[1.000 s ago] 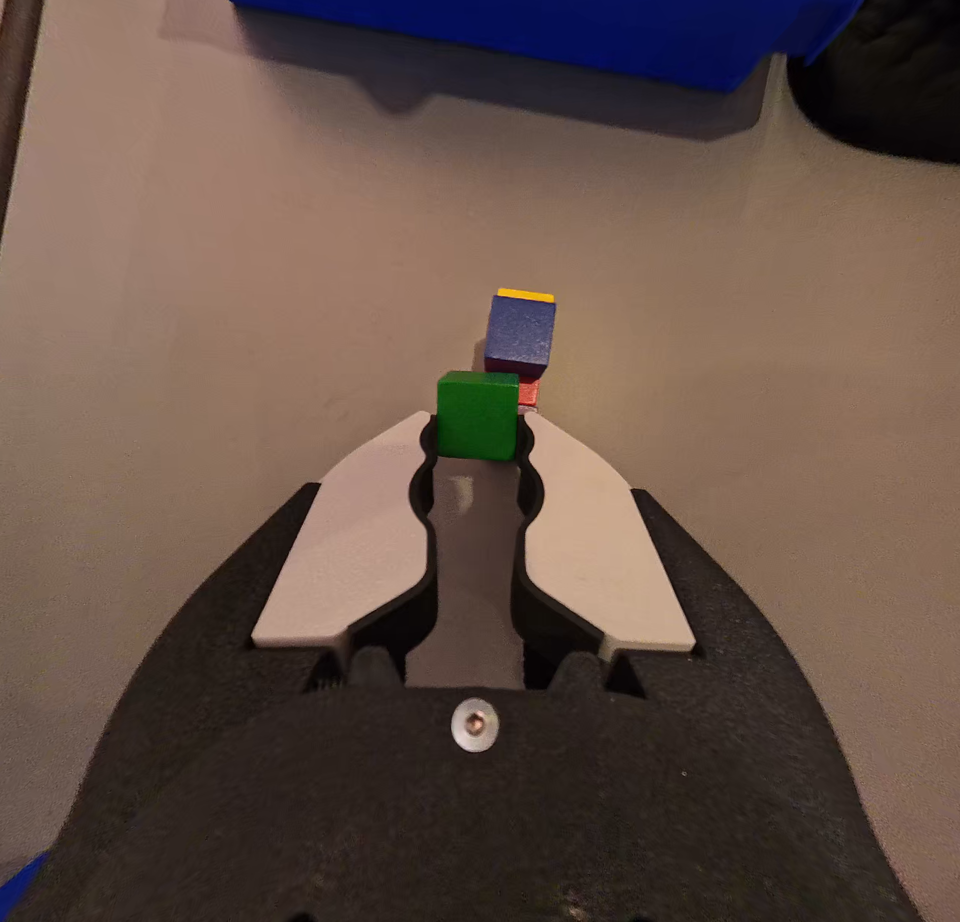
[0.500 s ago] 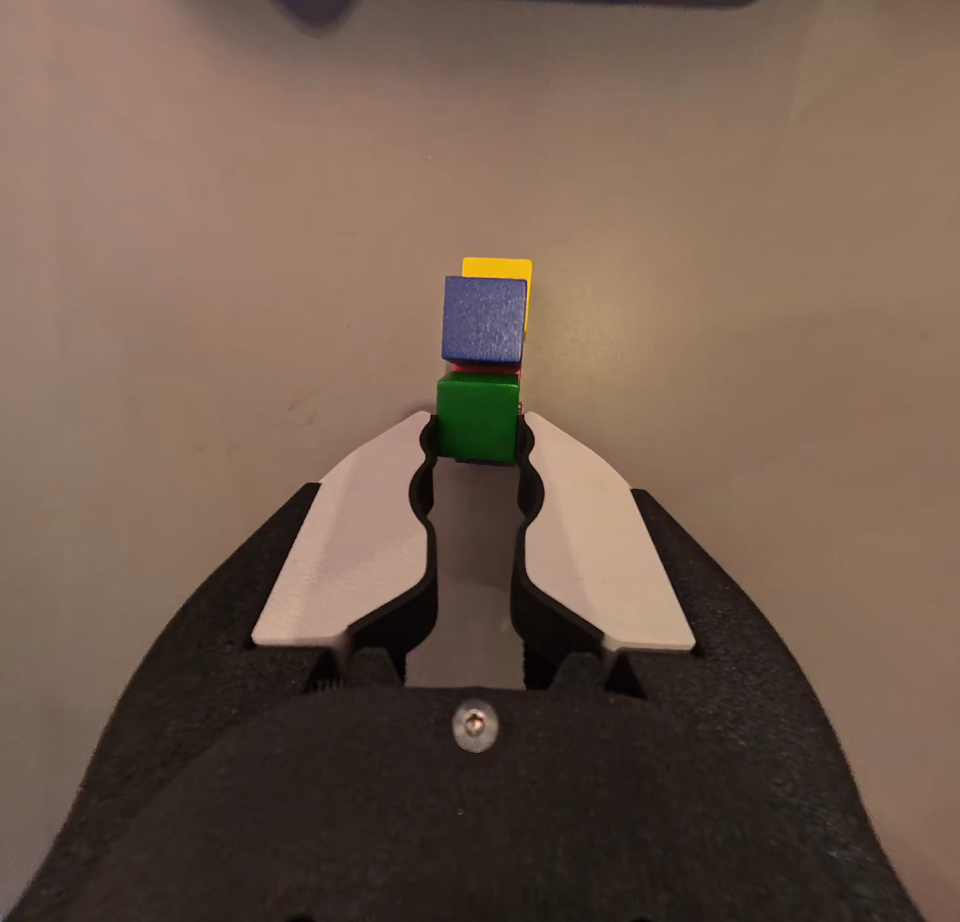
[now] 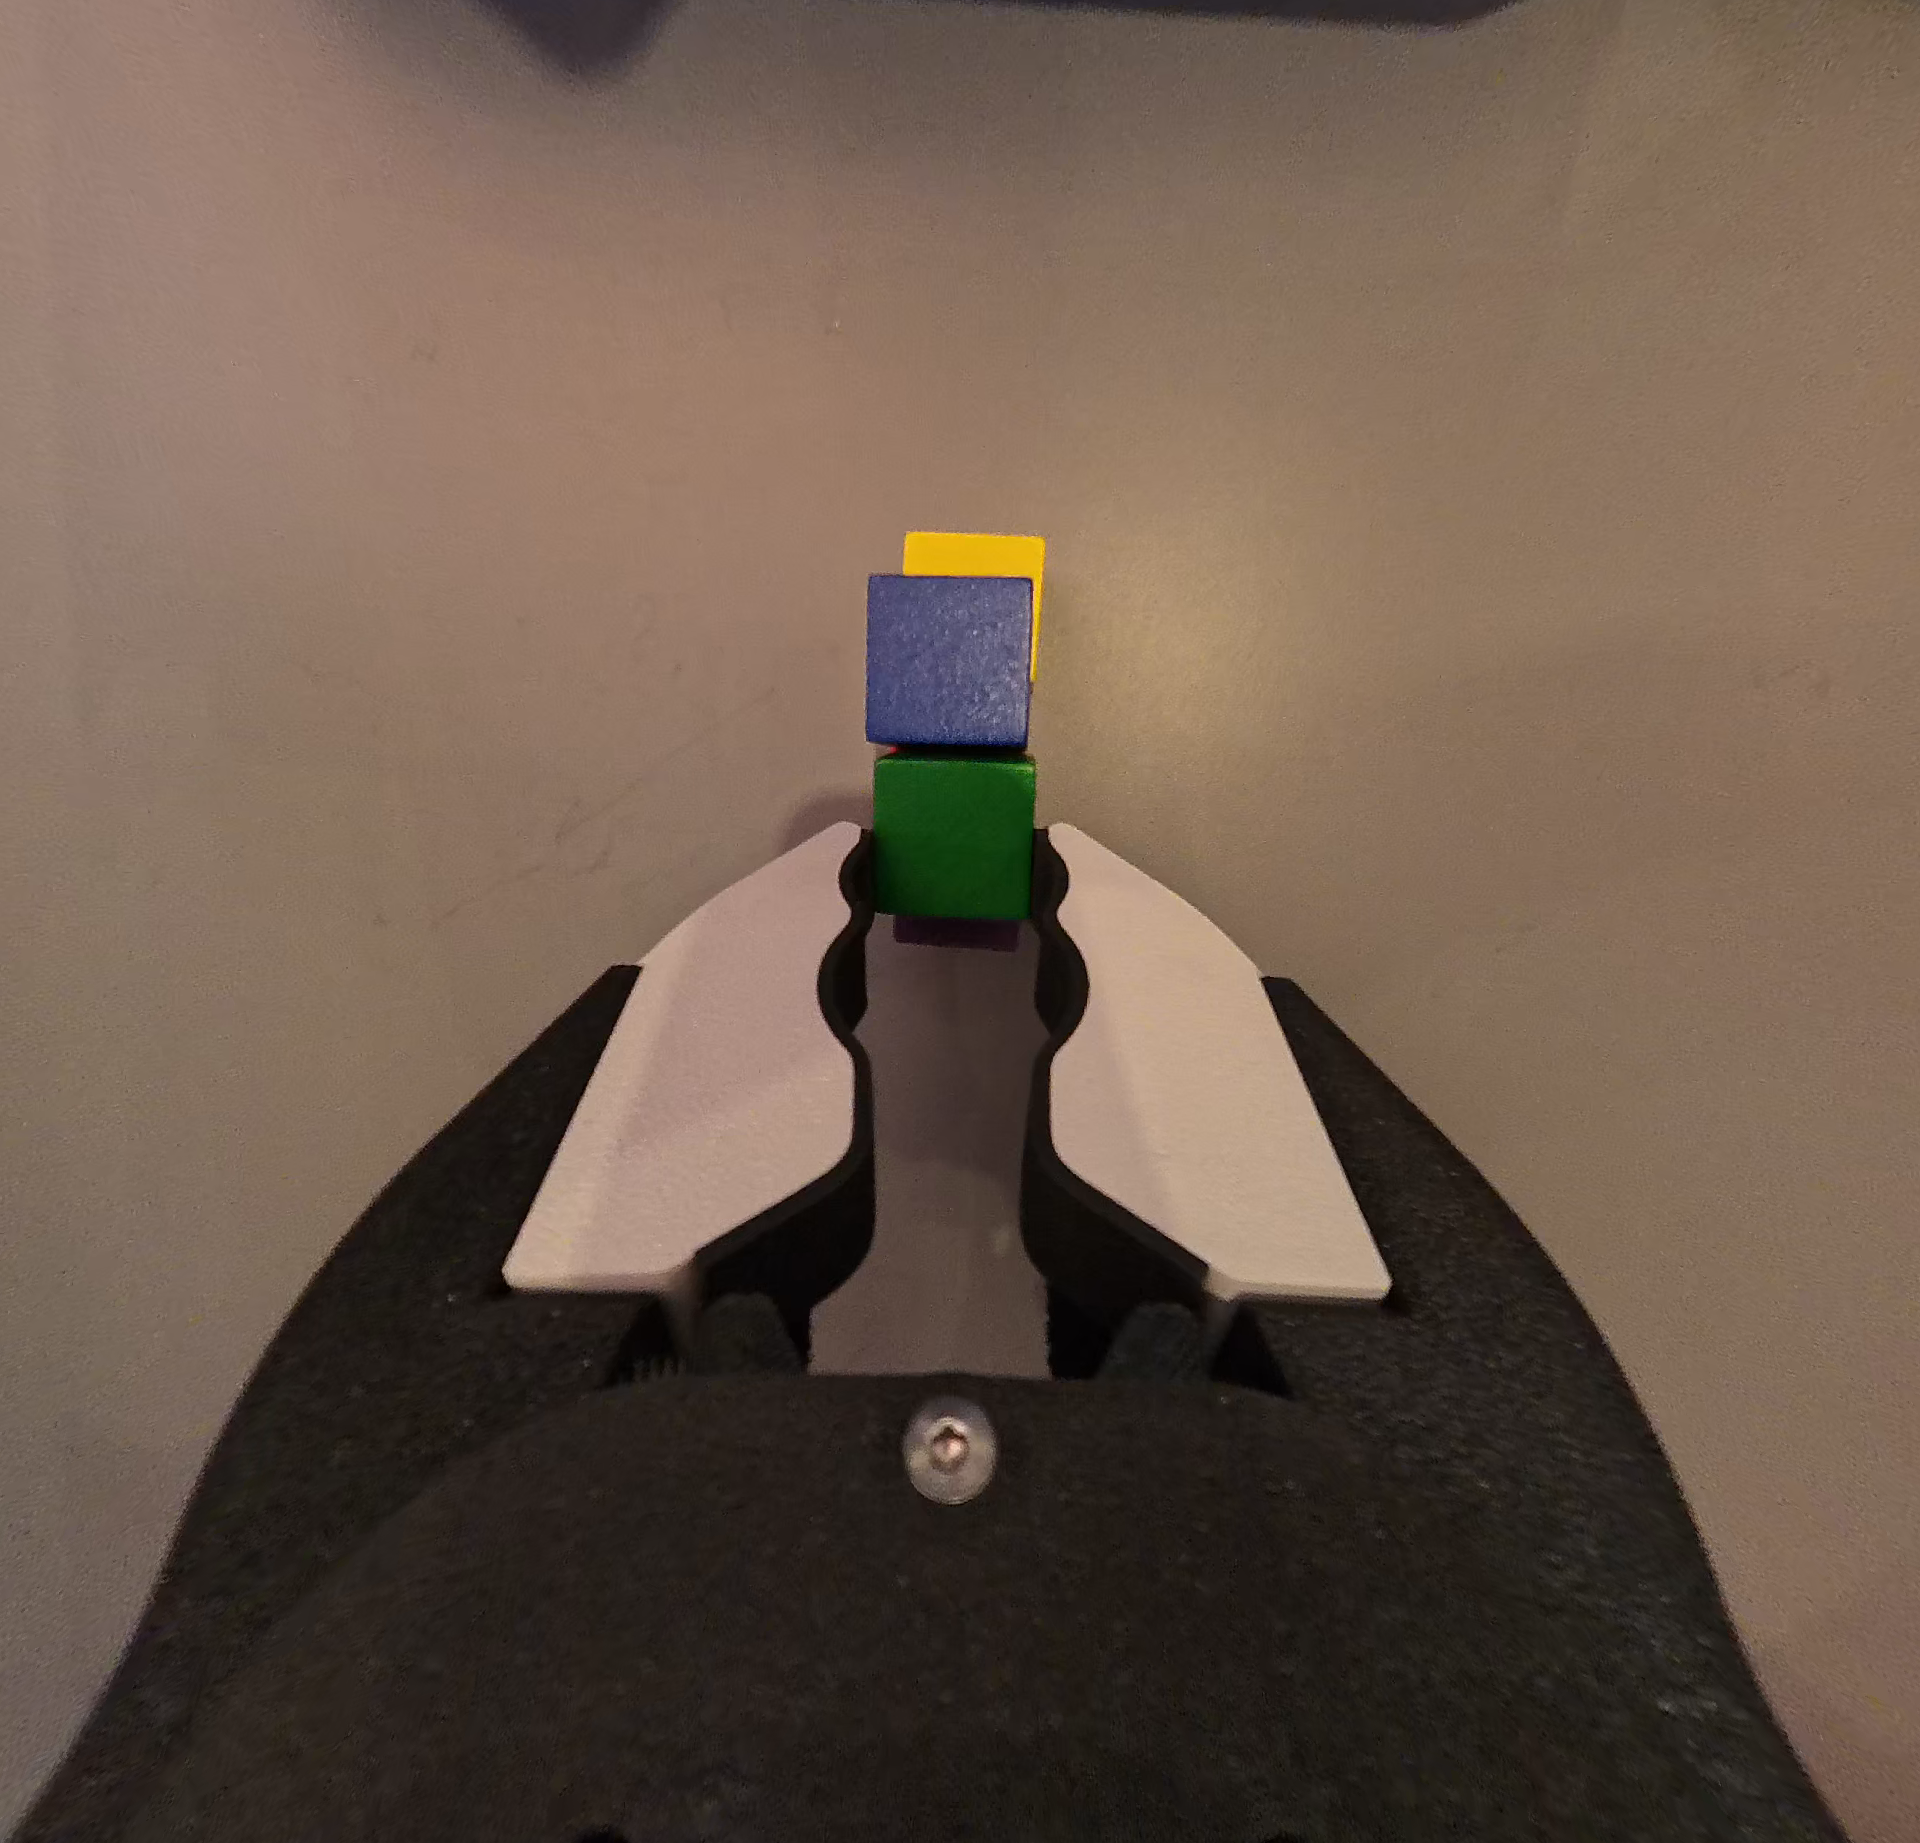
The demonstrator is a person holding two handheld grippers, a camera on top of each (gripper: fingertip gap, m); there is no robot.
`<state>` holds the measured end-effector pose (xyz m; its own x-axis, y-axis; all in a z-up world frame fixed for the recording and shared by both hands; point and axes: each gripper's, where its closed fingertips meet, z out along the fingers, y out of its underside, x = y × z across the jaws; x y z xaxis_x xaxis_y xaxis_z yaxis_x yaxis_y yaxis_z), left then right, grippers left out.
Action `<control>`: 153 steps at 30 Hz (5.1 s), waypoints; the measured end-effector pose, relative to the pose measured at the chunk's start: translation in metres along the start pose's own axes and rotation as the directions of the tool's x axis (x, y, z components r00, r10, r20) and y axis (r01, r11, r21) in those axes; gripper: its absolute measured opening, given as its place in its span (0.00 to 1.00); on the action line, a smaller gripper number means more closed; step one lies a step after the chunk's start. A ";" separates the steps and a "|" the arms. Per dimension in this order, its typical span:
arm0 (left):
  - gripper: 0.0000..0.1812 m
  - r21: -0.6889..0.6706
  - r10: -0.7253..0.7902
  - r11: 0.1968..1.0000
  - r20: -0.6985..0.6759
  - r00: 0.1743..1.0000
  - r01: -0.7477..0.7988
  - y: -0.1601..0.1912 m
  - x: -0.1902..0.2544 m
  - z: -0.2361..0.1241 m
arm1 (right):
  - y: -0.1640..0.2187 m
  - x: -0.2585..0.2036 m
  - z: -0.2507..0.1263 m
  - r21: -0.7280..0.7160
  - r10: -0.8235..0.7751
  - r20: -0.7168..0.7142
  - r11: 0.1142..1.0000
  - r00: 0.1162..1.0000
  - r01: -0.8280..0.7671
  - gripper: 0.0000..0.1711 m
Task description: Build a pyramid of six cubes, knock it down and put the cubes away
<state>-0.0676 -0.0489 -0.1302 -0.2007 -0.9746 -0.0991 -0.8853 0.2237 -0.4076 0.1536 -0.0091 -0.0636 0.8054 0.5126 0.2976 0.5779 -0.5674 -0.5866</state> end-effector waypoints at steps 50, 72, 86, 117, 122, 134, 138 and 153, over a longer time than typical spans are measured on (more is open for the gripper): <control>0.31 0.207 -0.916 0.331 0.307 0.260 0.921 0.277 -0.143 -0.144 | 0.001 -0.007 0.005 -0.005 0.010 0.029 1.000 1.000 -0.010 0.26; 0.15 0.214 -0.876 0.314 0.442 0.195 0.925 0.309 -0.138 -0.184 | 0.001 -0.006 0.004 -0.010 0.000 0.022 1.000 1.000 0.000 0.26; 0.15 0.430 -0.203 0.892 0.107 0.973 0.139 -0.038 -0.018 -0.144 | 0.001 -0.003 -0.003 -0.018 -0.005 -0.007 1.000 1.000 0.004 0.26; 0.15 0.022 0.015 1.000 0.107 0.994 -0.017 -0.029 -0.006 -0.025 | 0.002 -0.006 -0.007 -0.019 0.001 0.019 1.000 1.000 -0.001 0.26; 0.15 0.019 0.027 0.999 0.110 0.994 -0.029 -0.030 -0.005 -0.024 | 0.003 -0.006 -0.006 -0.024 0.003 0.020 1.000 1.000 -0.002 0.26; 0.15 0.006 0.011 1.000 0.150 0.989 -0.013 -0.027 -0.011 -0.023 | 0.005 -0.008 -0.002 -0.037 0.011 0.033 0.999 0.999 -0.010 0.26; 0.15 0.020 0.030 0.999 0.157 0.987 -0.033 -0.029 -0.013 -0.023 | 0.005 -0.008 -0.001 -0.040 0.007 0.033 0.999 0.999 -0.006 0.26; 0.15 0.076 -0.042 0.997 0.145 0.989 0.031 -0.019 -0.023 -0.048 | 0.006 -0.008 -0.003 -0.036 0.010 0.034 0.999 0.999 -0.009 0.26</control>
<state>-0.0663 -0.0310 -0.0763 -0.1003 -0.9720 -0.2125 -0.8567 0.1930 -0.4783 0.1515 -0.0184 -0.0674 0.8062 0.5286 0.2659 0.5752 -0.5946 -0.5619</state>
